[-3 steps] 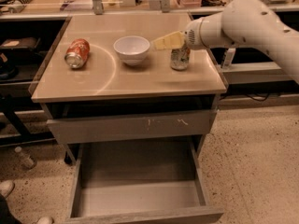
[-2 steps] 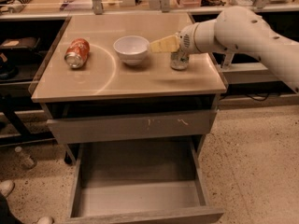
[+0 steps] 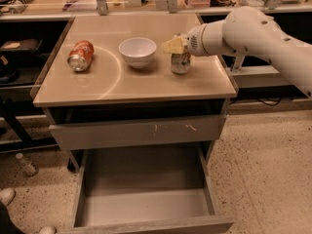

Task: Place 7up can into middle drawer

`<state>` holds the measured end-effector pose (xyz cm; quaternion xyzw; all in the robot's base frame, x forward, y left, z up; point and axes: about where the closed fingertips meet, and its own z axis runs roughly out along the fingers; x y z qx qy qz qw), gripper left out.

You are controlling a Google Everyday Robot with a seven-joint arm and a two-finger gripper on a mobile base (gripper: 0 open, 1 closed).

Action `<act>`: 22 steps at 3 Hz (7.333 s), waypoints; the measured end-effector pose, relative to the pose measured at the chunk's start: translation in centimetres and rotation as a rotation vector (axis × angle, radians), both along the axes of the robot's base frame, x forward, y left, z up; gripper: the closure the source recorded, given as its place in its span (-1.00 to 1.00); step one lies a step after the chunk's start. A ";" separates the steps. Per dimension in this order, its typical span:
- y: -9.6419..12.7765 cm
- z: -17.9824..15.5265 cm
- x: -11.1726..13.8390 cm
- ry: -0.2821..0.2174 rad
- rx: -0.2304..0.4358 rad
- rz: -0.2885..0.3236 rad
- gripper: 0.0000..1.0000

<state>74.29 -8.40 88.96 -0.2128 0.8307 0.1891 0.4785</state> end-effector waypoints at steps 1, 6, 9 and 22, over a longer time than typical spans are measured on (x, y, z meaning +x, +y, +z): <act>0.0 0.0 0.0 0.000 0.000 0.000 0.31; -5.0 3.7 -17.9 0.079 -0.094 -0.283 1.00; -4.6 -4.5 -22.1 0.225 -0.030 -0.374 1.00; 3.9 -28.3 -24.6 0.644 0.387 -0.428 1.00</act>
Offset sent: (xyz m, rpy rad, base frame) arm 0.0000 0.0000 0.0000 0.0000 0.0000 0.0000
